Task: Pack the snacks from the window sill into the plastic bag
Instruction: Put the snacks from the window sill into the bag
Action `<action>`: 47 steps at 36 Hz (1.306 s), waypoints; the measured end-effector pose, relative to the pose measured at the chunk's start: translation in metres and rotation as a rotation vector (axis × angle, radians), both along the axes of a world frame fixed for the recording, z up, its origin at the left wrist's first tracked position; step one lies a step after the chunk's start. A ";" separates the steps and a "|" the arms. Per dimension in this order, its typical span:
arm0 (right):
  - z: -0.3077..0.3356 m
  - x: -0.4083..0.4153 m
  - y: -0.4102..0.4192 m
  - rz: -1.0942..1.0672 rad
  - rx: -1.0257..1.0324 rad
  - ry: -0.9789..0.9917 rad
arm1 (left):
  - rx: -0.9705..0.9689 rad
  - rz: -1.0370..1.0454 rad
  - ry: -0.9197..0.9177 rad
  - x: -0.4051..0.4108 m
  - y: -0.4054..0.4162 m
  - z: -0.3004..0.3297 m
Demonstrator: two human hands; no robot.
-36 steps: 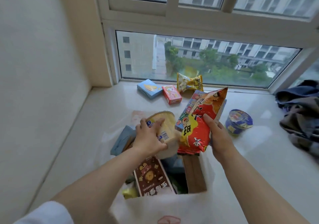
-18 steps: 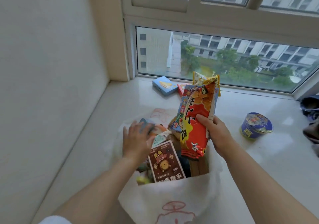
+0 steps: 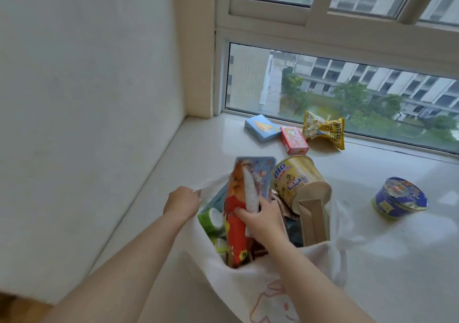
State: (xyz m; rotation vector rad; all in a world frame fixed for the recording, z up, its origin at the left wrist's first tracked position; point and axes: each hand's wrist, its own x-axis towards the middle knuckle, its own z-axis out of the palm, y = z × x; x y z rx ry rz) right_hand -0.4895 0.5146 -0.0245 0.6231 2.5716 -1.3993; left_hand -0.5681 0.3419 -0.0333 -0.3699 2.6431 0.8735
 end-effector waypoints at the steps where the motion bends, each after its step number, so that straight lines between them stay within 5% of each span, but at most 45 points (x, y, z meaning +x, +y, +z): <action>1: -0.005 0.004 -0.004 0.070 0.021 -0.097 | 0.043 0.032 0.003 0.000 -0.001 0.001; 4: -0.015 0.012 -0.022 0.211 0.130 -0.281 | 0.105 0.082 0.011 0.005 0.005 0.001; 14: -0.025 0.015 -0.046 0.371 0.596 -0.343 | 0.160 0.118 0.055 0.004 -0.001 0.007; 19: -0.019 0.020 -0.041 0.455 0.613 -0.376 | 0.081 0.036 0.088 0.012 0.000 0.004; 26: -0.001 -0.017 -0.036 0.261 0.383 0.050 | -0.179 -0.148 0.149 0.021 -0.008 0.003; 29: -0.010 -0.019 -0.041 0.131 0.199 0.038 | -0.116 -0.117 0.106 0.020 -0.008 0.002; 33: -0.014 -0.004 -0.043 0.257 0.456 -0.034 | -0.001 -0.006 0.130 0.015 -0.015 0.002; 47: -0.007 -0.038 -0.044 0.615 0.565 -0.275 | -0.288 -0.143 0.247 0.015 -0.008 0.001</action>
